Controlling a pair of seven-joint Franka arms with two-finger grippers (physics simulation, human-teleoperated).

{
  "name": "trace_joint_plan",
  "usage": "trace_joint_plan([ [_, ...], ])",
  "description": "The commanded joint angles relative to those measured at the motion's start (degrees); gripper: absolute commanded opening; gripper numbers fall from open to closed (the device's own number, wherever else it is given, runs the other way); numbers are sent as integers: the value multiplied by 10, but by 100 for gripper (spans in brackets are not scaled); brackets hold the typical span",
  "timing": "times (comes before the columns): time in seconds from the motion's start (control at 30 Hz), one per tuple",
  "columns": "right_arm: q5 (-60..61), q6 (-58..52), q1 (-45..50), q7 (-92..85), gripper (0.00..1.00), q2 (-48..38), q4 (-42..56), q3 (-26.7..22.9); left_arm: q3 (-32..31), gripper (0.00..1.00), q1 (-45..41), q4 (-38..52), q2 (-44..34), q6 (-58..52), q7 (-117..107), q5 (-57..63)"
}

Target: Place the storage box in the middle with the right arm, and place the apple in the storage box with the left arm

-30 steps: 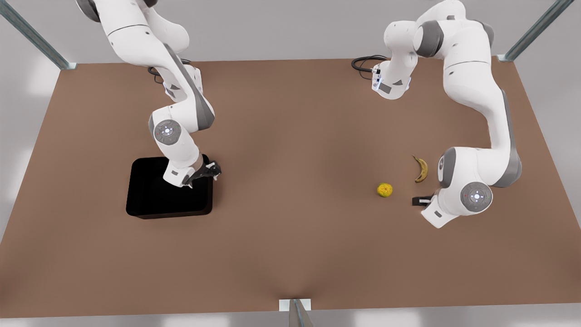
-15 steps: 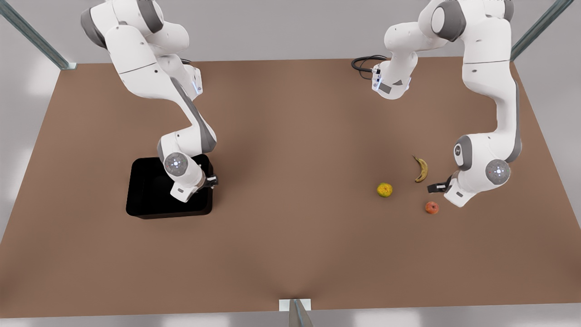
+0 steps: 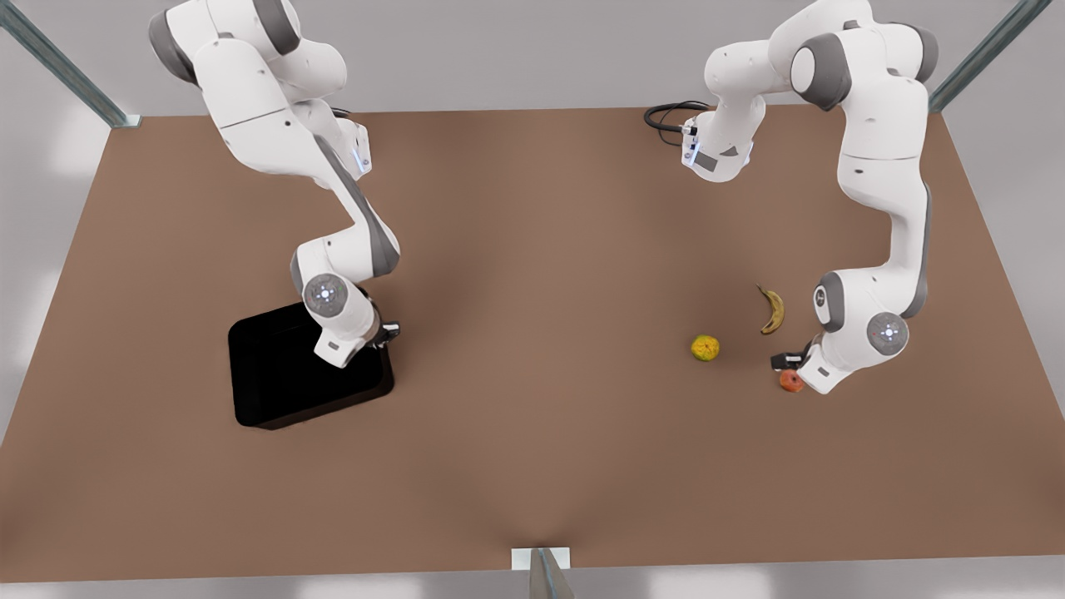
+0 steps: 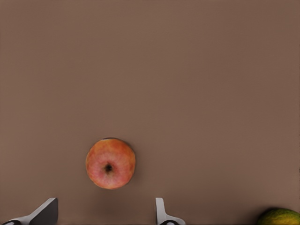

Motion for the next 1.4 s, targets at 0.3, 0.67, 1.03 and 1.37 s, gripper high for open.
trace_joint_plan([
  [0.3,3,-6,84,63,21,-39,26,1,-1,100,-2,-5,13,20,8,3],
  [0.67,4,-59,228,251,21,-9,120,1,0,99,0,-7,30,32,70,3],
  [1.03,-2,-79,376,498,21,137,316,-1,4,99,-1,-10,48,51,40,2],
  [1.37,-2,-72,441,570,100,214,407,-33,9,84,-3,-9,52,76,41,10],
])
